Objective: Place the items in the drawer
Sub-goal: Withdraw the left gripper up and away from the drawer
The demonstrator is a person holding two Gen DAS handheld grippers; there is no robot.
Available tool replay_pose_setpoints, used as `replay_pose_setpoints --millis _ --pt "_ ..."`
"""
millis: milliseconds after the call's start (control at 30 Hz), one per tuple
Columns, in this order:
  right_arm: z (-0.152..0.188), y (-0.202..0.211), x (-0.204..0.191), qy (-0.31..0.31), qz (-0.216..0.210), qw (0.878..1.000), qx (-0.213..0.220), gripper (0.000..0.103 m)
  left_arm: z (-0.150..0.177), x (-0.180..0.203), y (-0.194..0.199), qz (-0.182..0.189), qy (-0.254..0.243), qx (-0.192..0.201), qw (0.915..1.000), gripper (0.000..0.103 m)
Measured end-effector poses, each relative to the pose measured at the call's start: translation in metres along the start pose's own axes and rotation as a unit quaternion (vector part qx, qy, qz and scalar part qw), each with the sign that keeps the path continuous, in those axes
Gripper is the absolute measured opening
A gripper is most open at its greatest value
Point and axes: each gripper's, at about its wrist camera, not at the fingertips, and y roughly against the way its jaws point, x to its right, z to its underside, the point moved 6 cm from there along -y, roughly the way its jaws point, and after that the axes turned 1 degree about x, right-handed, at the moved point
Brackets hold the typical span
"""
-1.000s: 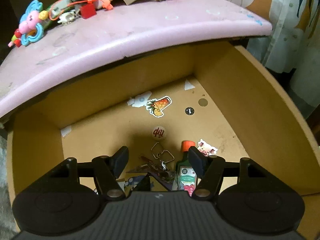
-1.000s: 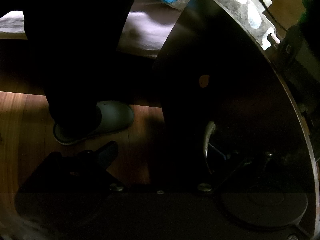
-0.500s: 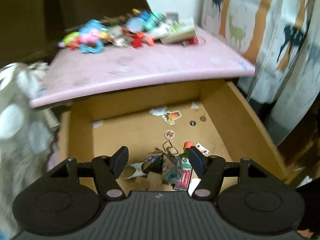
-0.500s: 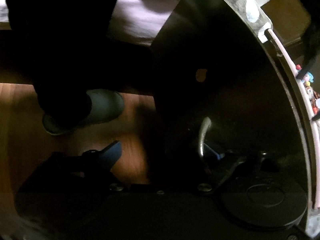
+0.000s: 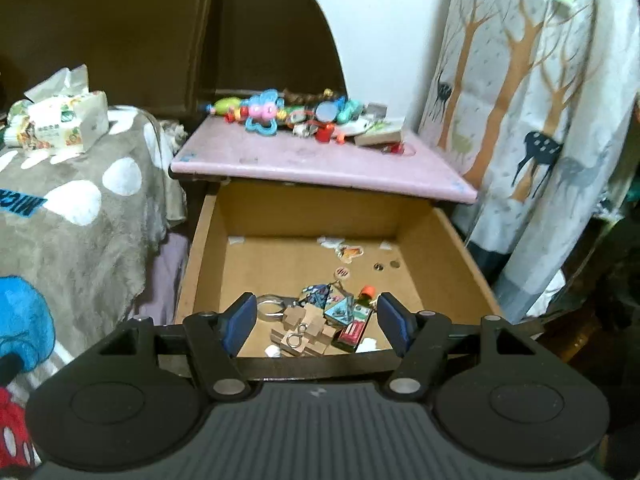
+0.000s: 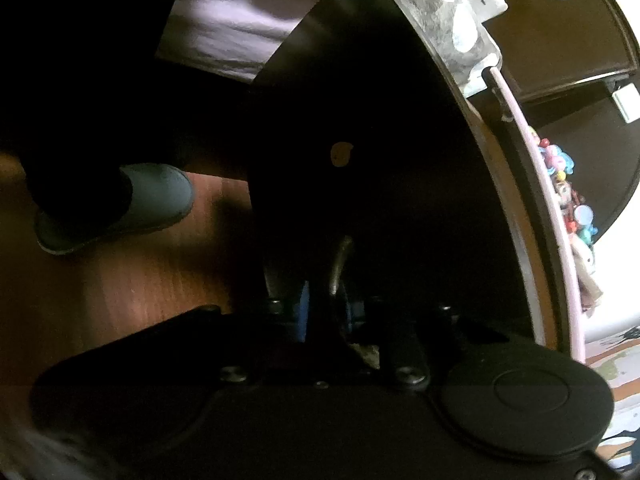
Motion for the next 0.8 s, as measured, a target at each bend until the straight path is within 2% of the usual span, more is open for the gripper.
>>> replay_pose_setpoints --millis 167,300,500,667,800 --pt "0.0 -0.001 0.003 -0.01 0.012 1.0 -0.023 0.009 0.015 0.002 0.012 0.007 -0.022 0.019 0.9996 0.066" --pt "-0.001 0.0 0.001 0.013 0.023 0.999 -0.029 0.006 0.024 0.002 0.012 0.01 -0.042 0.028 0.9987 0.066" --pt "-0.004 0.006 0.012 0.005 0.05 0.998 -0.037 0.004 0.02 -0.008 0.01 0.025 -0.013 0.039 0.9988 0.066" --pt "-0.002 0.008 0.016 0.005 0.044 0.998 -0.039 0.003 0.017 -0.019 0.008 0.04 0.024 0.046 0.9978 0.066" --pt "-0.002 0.007 0.021 0.001 0.049 0.998 -0.033 0.002 0.016 -0.026 0.004 0.039 0.041 0.046 0.9973 0.066"
